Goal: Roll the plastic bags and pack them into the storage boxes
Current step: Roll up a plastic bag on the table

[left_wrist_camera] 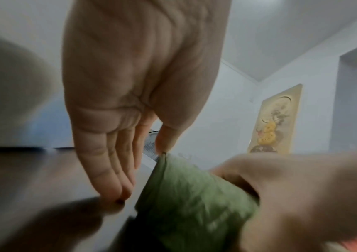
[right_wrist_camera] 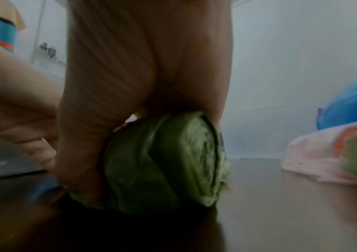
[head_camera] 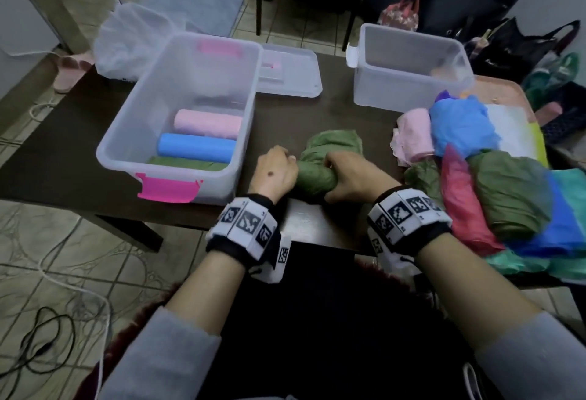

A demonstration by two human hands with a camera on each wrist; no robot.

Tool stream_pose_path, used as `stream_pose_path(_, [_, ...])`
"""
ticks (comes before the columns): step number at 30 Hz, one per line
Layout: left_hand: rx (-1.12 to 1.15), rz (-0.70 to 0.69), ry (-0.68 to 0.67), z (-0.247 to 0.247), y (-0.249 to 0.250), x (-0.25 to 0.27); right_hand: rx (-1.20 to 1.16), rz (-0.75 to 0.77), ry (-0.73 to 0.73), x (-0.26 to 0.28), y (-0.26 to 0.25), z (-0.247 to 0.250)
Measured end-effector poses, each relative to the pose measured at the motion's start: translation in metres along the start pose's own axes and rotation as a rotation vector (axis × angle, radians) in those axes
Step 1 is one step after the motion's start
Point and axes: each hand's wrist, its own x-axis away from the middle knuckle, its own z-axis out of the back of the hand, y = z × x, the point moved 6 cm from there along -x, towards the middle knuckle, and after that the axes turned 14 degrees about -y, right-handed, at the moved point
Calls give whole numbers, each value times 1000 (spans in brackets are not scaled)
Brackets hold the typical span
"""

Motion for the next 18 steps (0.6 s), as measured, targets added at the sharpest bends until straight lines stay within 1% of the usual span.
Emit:
stream_pose_path(2, [60, 58, -36, 4, 1, -13, 17, 12, -10, 3, -3, -7])
stream_pose_path(5, [222, 117, -185, -4, 8, -19, 55, 26, 3, 13, -6, -12])
stream_pose_path(7, [132, 164, -282, -10, 14, -17, 78, 39, 36, 20, -7, -11])
stream_pose_path(8, [88, 174, -303, -11, 16, -17, 96, 41, 52, 23, -7, -10])
stream_pose_path(10, [166, 142, -315, -12, 24, -18, 140, 51, 77, 29, -7, -8])
stream_pose_path(12, [343, 102, -294, -11, 32, -19, 155, 87, 83, 34, -7, -7])
stream_pose_path(16, [518, -36, -161, 4, 48, -22, 99, 126, 46, 41, -3, -10])
stream_pose_path(18, [616, -84, -143, 9, 55, -23, 108, 136, 38, 42, -3, -12])
